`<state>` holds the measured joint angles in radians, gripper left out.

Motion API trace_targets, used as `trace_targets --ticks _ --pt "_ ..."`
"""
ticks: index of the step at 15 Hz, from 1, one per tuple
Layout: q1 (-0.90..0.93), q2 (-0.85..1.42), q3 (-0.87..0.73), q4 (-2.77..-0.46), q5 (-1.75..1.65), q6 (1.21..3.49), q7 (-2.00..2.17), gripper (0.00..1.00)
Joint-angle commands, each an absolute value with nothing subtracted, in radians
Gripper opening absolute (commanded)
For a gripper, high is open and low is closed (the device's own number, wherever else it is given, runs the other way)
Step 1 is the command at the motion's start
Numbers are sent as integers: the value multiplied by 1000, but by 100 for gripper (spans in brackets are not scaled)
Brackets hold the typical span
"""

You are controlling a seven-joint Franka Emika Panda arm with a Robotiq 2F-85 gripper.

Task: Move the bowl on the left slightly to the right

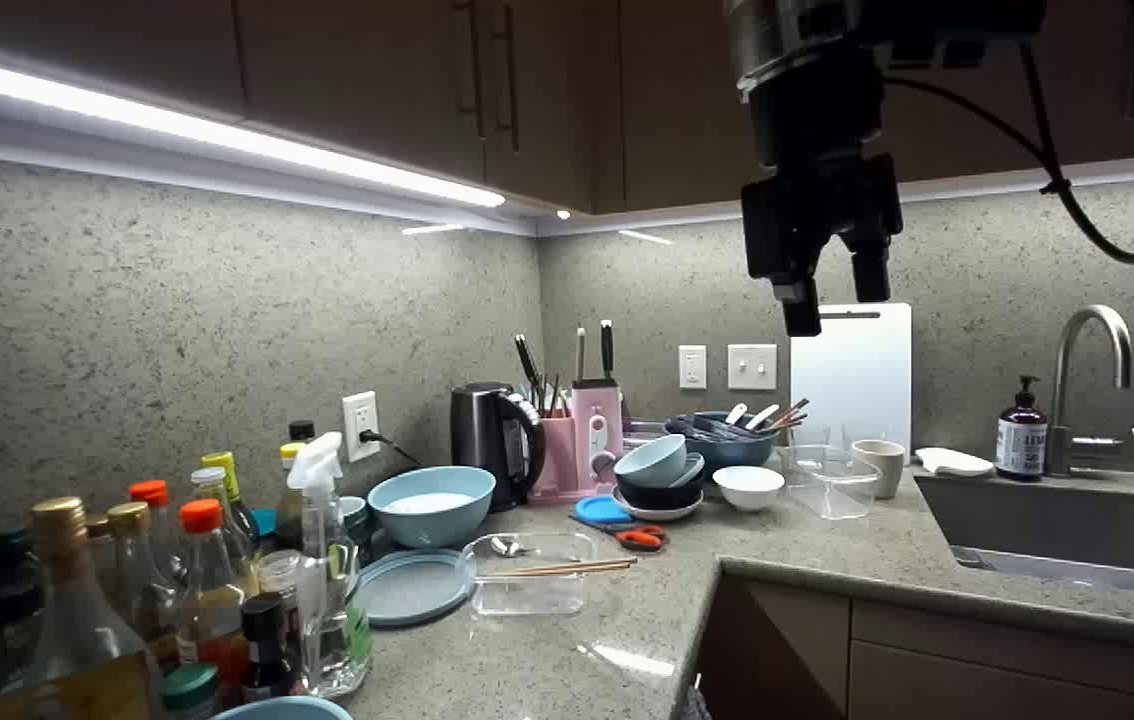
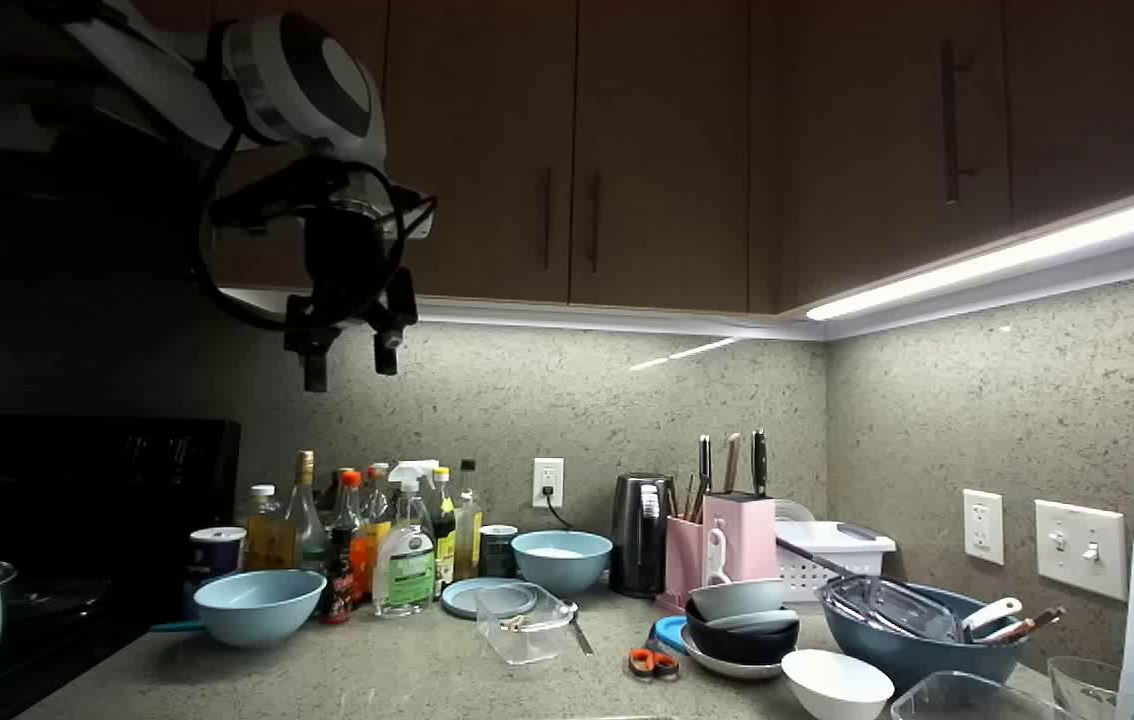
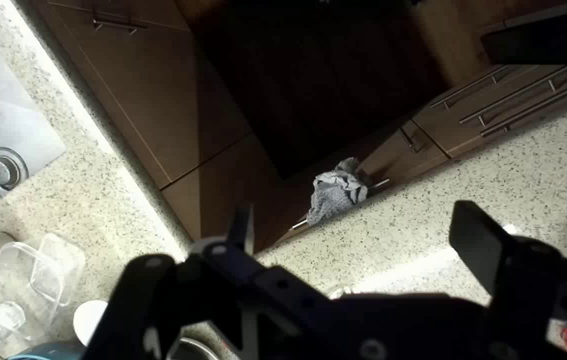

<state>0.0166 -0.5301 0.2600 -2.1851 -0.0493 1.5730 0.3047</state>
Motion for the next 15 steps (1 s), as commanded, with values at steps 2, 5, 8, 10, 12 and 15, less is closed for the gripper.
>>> trace_targets --ticks 2,5,8,10,12,15 --pt "42 -526 241 -2183 -59 1571 315 100" --pt "42 -526 241 -2183 -59 1571 315 100" --pt "42 -526 241 -2183 -59 1571 315 100" --pt "42 -526 241 -2183 -59 1571 315 100" --pt "42 -526 241 -2183 -59 1571 315 100" --pt "50 -482 243 -2178 28 1633 366 100"
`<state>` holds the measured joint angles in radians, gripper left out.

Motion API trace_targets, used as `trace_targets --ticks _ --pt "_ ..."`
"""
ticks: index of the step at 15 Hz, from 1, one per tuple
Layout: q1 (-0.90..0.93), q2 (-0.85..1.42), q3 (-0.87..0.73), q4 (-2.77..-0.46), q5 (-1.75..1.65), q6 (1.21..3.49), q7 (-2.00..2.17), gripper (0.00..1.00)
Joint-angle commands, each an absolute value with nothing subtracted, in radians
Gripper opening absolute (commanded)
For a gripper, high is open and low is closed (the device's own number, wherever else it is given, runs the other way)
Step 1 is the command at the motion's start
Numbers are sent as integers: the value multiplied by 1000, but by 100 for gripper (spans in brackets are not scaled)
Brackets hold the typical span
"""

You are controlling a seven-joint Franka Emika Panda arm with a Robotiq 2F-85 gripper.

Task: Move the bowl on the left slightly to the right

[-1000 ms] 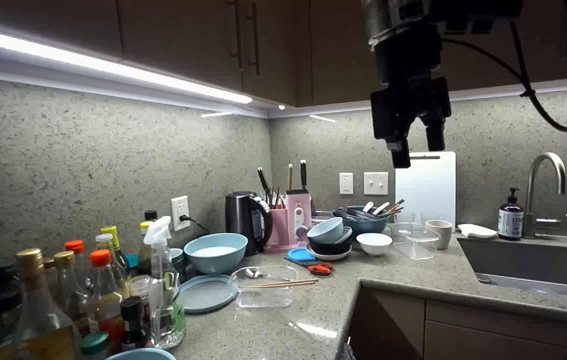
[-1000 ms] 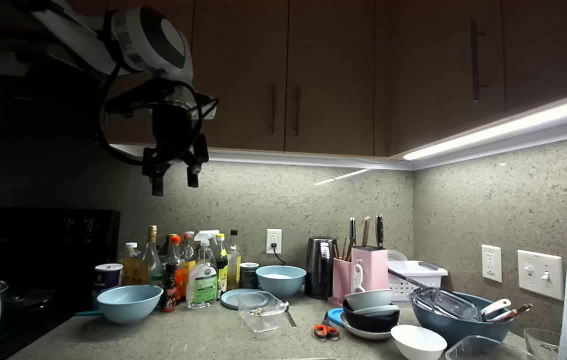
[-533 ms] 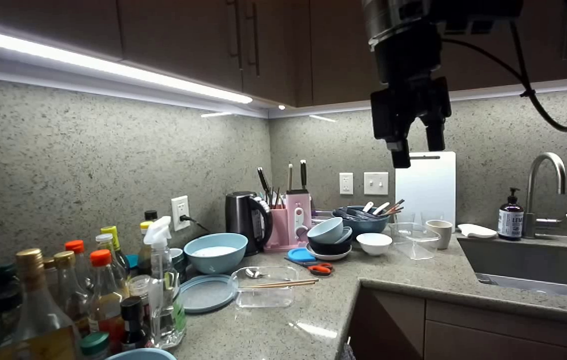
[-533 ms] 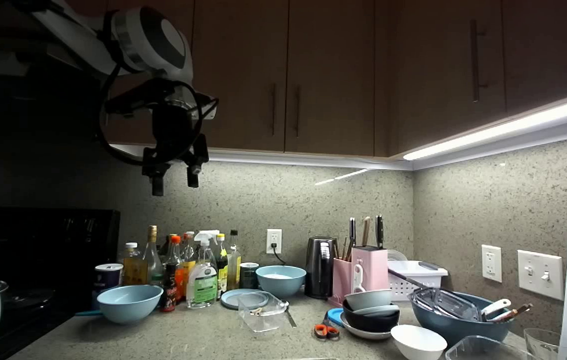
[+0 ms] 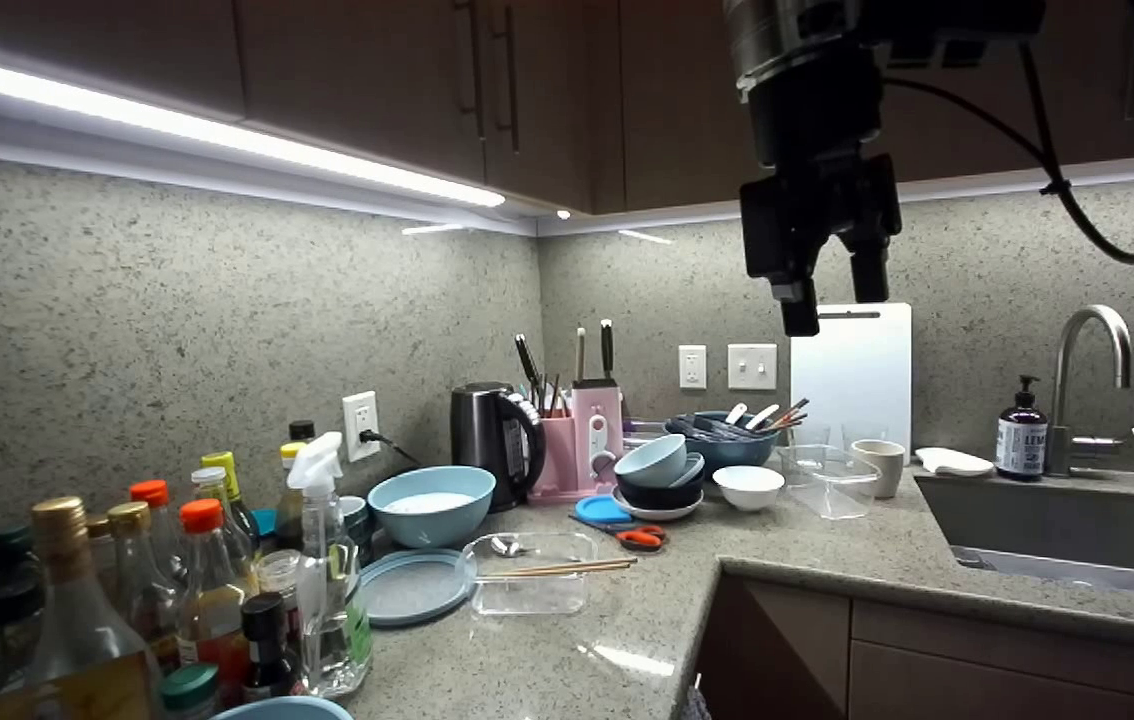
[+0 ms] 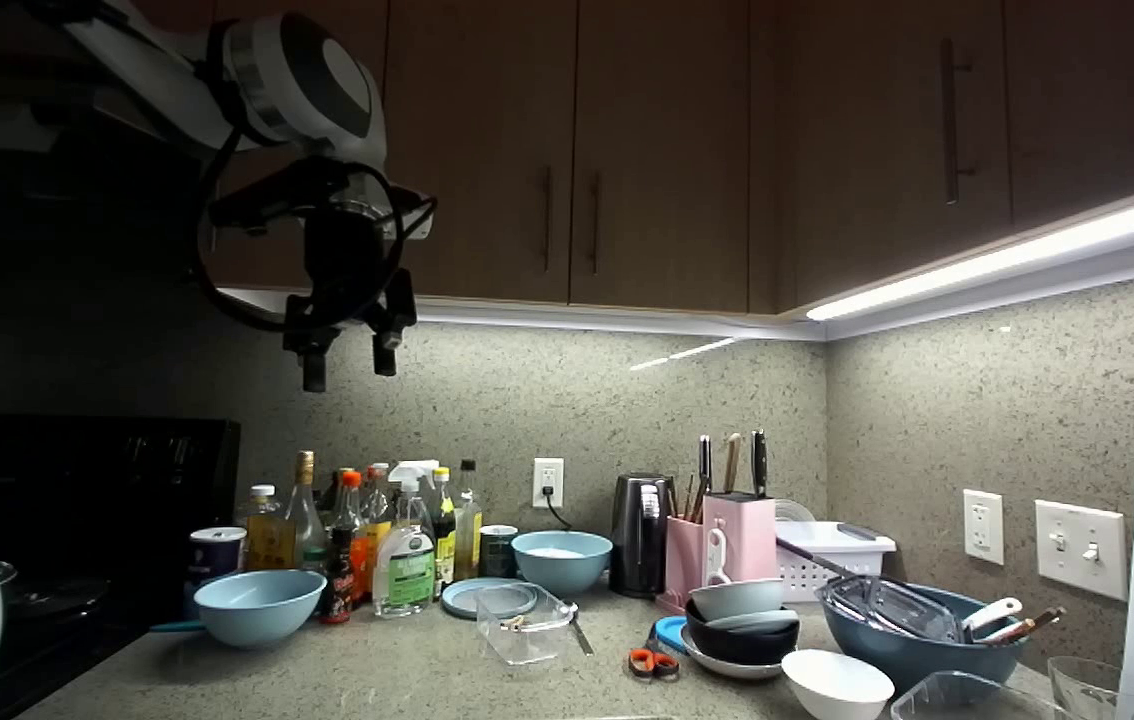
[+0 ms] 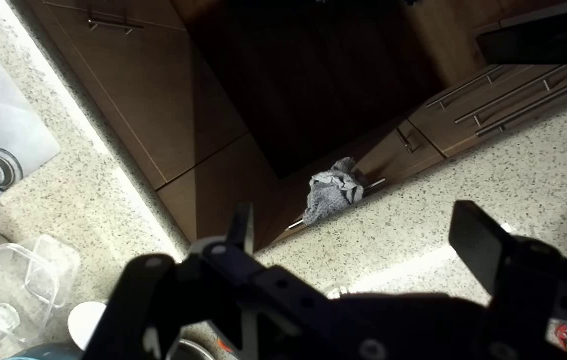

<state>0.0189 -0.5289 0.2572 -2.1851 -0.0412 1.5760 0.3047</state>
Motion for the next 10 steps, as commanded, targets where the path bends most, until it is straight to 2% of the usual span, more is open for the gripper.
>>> trace_targets --ticks 1,7,10 --pt "56 -460 253 -2176 67 1680 392 100" --pt "102 -303 361 -2196 128 2237 616 100" --pt "123 -292 342 -2188 109 2236 617 100"
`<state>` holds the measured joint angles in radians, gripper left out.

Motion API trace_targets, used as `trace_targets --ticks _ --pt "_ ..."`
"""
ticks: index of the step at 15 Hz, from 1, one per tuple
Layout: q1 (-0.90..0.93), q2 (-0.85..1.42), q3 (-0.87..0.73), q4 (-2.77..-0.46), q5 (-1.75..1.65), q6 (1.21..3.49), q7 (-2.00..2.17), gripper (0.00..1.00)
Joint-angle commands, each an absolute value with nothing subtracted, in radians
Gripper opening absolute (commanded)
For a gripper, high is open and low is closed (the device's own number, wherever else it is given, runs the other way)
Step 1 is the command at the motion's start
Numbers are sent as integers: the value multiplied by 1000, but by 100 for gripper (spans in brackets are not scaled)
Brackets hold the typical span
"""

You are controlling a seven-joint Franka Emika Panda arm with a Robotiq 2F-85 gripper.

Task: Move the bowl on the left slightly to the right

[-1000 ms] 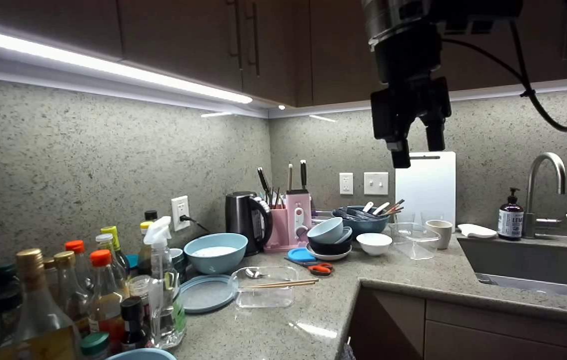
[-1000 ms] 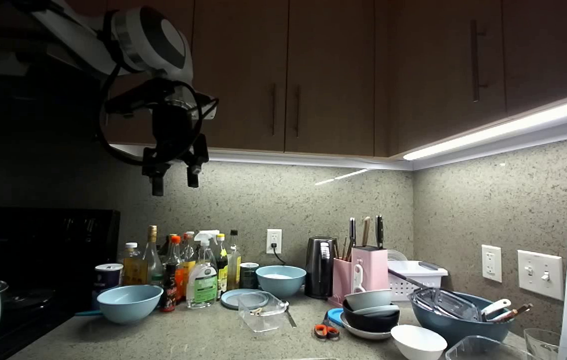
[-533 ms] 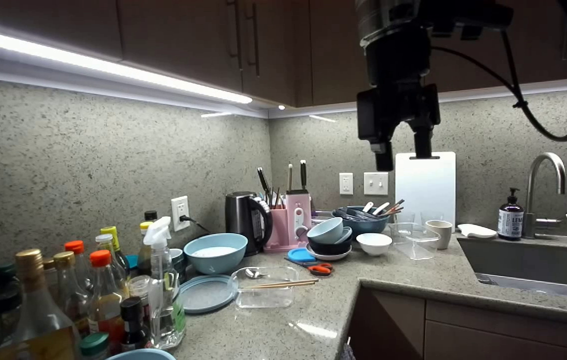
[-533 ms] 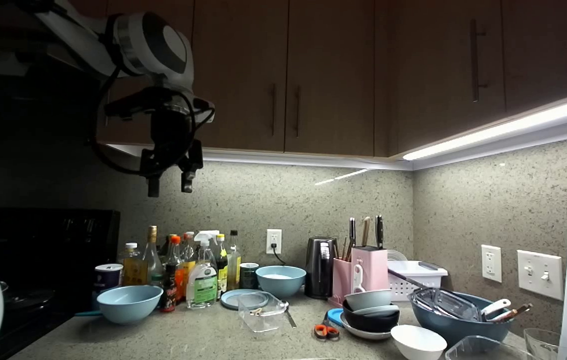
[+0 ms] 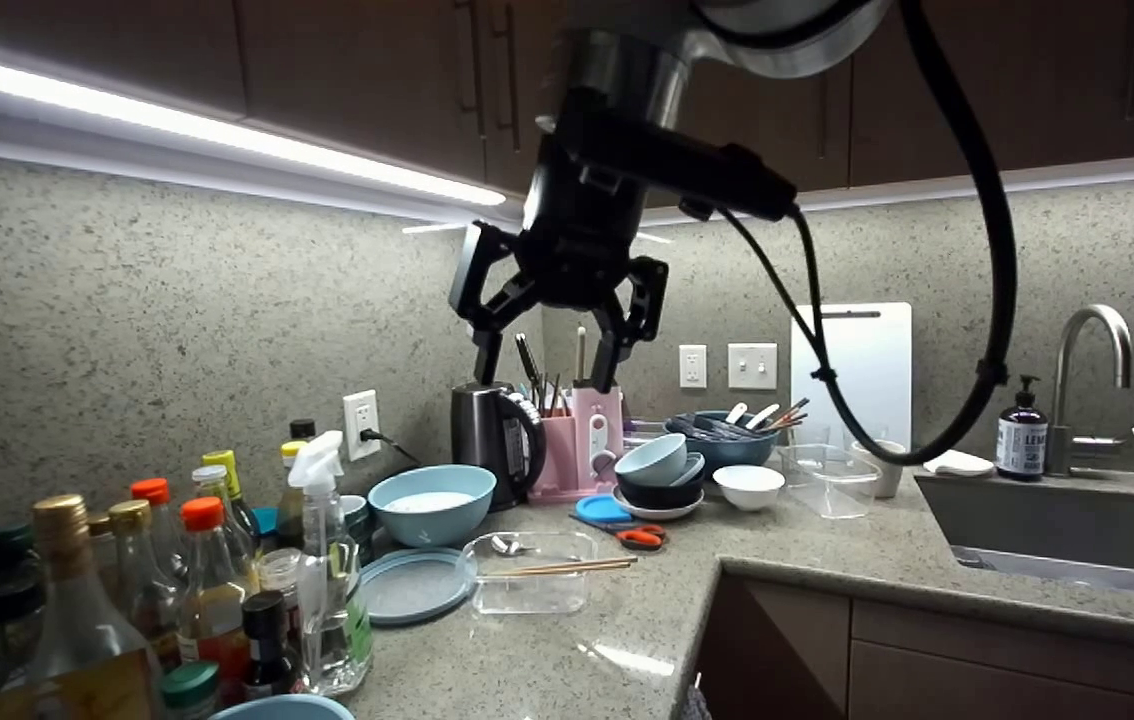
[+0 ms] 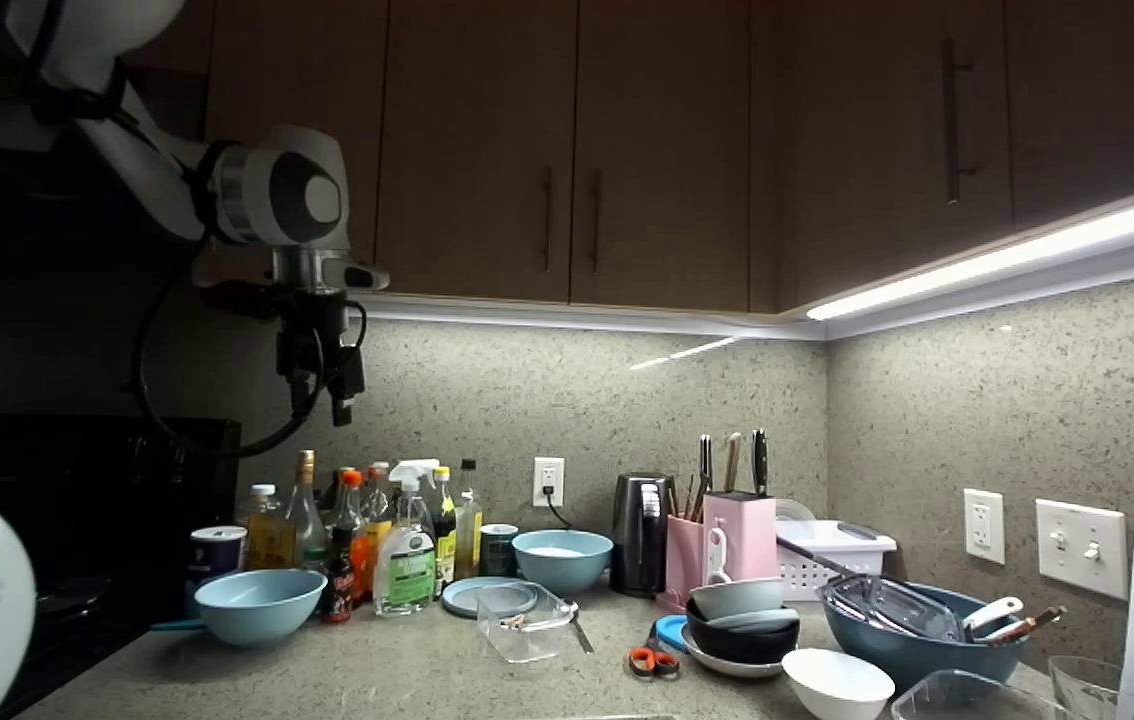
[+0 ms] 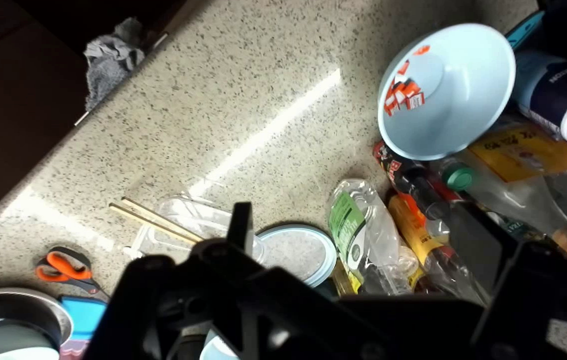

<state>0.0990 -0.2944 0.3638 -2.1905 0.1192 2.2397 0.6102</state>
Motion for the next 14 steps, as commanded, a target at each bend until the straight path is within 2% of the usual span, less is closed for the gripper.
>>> trace_targets --ticks 1,5,9,14 --pt "123 -278 340 -2188 108 2252 621 100" --pt "119 -248 340 -2177 98 2269 630 100" --pt "84 -71 373 -2130 -170 2433 760 100" --pt "200 149 315 -2041 -555 2498 917 100"
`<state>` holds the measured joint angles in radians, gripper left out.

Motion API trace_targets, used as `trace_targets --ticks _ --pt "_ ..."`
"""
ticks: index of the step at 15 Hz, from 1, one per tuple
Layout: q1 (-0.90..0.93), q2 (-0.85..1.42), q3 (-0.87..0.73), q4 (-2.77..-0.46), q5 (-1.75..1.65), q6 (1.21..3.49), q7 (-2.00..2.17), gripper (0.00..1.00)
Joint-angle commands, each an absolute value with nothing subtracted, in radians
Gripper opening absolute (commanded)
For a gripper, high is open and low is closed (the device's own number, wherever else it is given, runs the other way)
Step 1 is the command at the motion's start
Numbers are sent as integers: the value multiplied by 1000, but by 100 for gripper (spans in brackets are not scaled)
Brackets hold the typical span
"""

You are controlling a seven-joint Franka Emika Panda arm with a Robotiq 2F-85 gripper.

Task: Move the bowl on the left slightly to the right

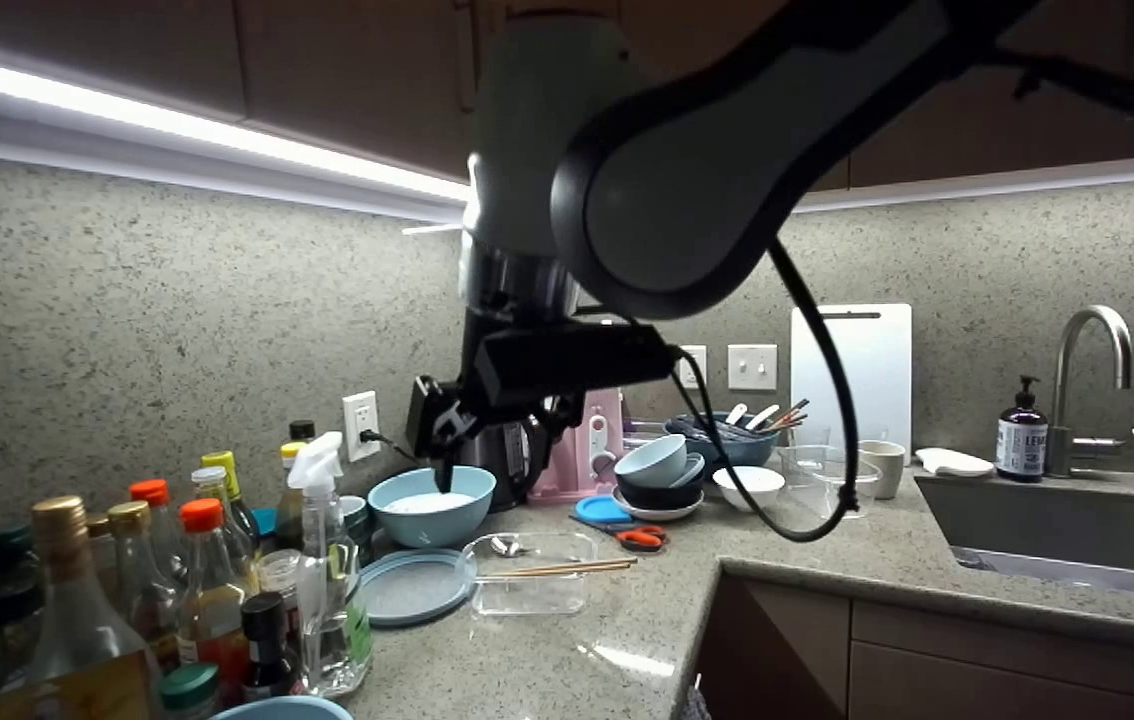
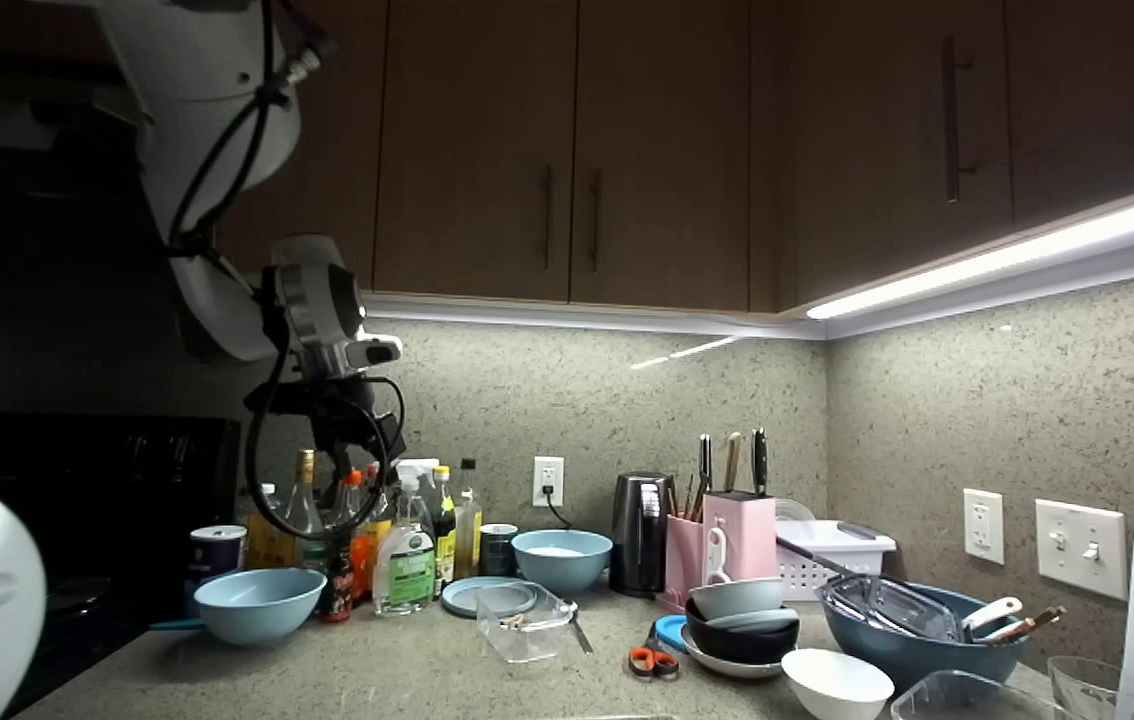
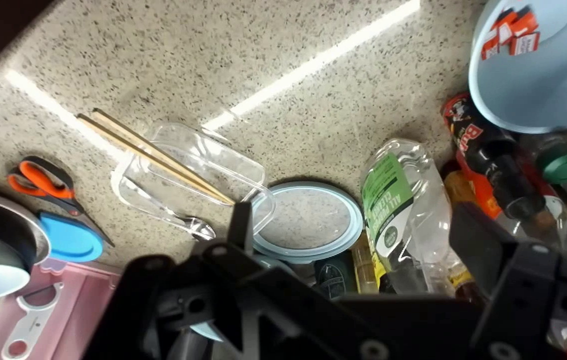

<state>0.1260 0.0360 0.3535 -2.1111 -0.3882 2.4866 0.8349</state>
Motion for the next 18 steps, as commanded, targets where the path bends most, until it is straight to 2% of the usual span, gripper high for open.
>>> trace_targets --ticks 1,5,9,18 --pt "230 180 293 -2020 -593 2489 929 100" --pt "297 205 227 -2007 -587 2480 907 100" --pt "304 236 226 -1976 -544 2465 913 100" --pt "459 474 112 -1852 -541 2476 1047 100"
